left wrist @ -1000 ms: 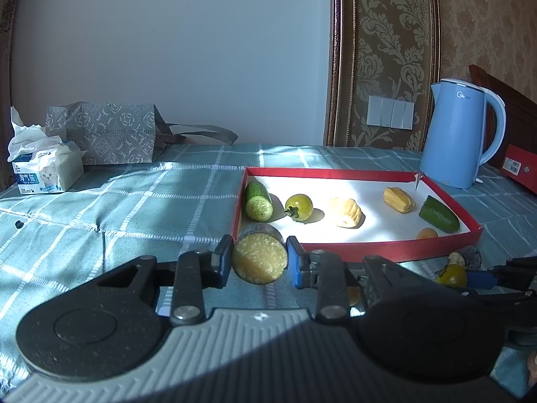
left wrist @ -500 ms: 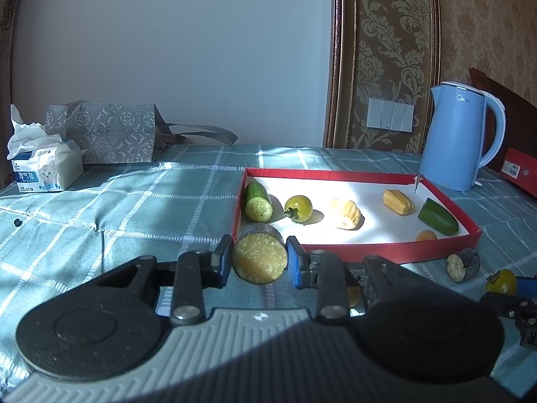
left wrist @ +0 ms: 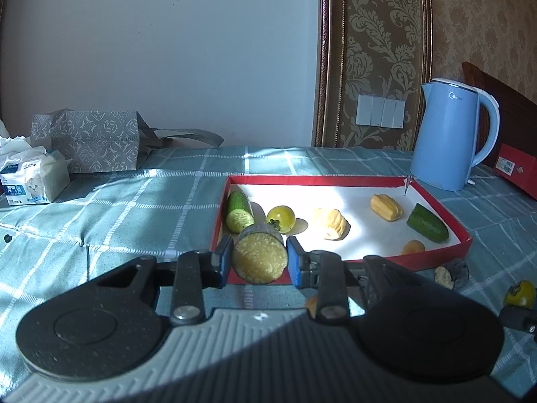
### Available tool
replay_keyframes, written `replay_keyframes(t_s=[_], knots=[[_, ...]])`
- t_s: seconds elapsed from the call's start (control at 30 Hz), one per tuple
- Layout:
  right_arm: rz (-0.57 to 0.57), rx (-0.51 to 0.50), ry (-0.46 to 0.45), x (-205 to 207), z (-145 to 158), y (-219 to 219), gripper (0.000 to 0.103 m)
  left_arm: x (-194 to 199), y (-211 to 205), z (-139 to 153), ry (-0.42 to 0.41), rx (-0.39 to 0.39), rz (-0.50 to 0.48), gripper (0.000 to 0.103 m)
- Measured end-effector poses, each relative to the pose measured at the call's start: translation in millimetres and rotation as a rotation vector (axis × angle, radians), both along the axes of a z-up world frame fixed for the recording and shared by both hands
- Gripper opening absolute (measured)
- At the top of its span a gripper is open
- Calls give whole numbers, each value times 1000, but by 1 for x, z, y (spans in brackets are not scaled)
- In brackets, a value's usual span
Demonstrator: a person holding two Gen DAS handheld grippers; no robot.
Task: Organize fruits
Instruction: 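Carry the dark piece into the tray and open the left gripper while the right carries the tomato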
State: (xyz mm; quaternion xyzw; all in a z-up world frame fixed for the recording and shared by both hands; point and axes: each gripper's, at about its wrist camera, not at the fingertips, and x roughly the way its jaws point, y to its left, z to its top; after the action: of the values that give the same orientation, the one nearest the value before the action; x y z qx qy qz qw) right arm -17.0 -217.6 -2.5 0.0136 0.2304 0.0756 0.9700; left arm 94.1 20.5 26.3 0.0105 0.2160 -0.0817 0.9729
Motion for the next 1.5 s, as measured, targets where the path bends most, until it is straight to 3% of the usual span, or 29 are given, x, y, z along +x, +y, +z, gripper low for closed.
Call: replay_keyframes(t_s=[0.57,1.0,1.2,1.5], knots=[[13,87,-8,-4,-2,-21,32,84,-55,20,-7,104,3,30],[-3,93,-6,-3,-2,-29,32,146,-96,2,50,211,13,30],[-8,97,-4,-5,-2,-32,32,164,-100,-7,113,193,19,30],[-16,106,-4,-8,-1,-37,32,177,-108,-17,132,234,35,30]])
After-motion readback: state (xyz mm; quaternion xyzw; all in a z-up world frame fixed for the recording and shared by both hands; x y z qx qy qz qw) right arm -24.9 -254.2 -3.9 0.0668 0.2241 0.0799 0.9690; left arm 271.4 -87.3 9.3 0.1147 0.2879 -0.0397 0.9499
